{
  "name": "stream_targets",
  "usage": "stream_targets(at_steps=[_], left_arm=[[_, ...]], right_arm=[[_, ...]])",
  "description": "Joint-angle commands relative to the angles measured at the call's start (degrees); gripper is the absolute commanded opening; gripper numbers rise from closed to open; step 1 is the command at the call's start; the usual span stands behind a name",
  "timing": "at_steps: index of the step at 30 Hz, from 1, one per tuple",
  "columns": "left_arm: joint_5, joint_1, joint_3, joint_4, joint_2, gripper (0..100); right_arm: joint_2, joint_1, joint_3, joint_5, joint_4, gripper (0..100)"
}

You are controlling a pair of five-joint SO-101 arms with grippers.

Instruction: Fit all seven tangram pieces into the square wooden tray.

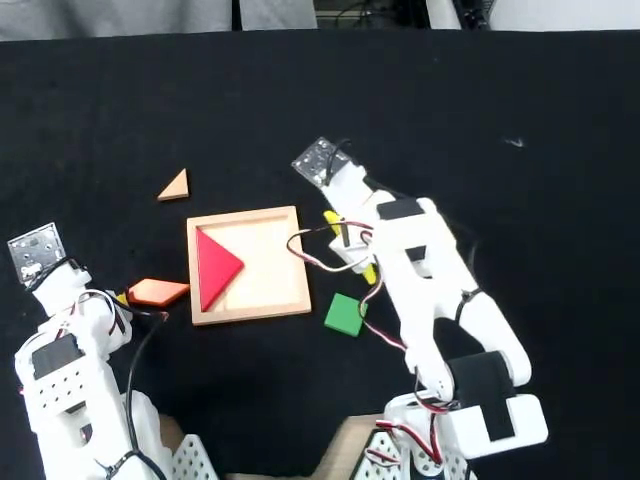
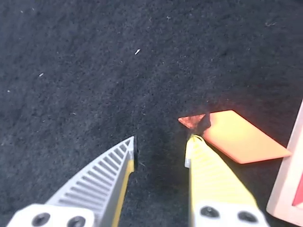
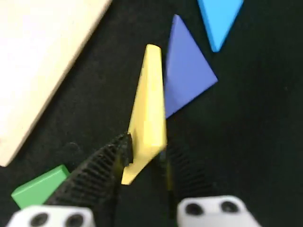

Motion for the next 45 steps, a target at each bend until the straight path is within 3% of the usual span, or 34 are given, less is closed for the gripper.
stream_targets(at_steps=[1,7,15,18,24,26,30,45], left_arm=[[0.3,0.6,-0.2,-0.8,-0.7,19],[0.5,0.4,-0.2,-0.9,-0.8,19],[0.6,-3.1,-0.4,-0.6,-1.1,19],[0.6,-4.6,-0.6,-0.4,-1.1,19],[-0.4,-10.7,-2.2,5.5,-1.1,19],[-3.9,-14.5,-2.1,7.1,-1.1,19],[-5.5,-18.2,-2.0,7.2,-1.1,19],[-2.6,-13.6,-0.7,3.4,-1.1,19]], right_arm=[[-2.8,-1.4,-0.5,-0.1,-1.1,2.2],[-5.7,-1.1,-2.4,2.0,1.5,1.1],[-10.8,-7.5,-20.6,20.2,29.5,1.1],[-10.8,-13.3,-24.3,22.2,34.1,1.1],[-8.8,-27.0,-24.6,22.1,33.6,1.1],[-5.5,-29.2,-24.4,20.3,30.6,1.1],[3.4,-29.5,-24.4,14.2,22.2,1.1],[7.7,-30.9,-16.4,14.2,11.7,1.1]])
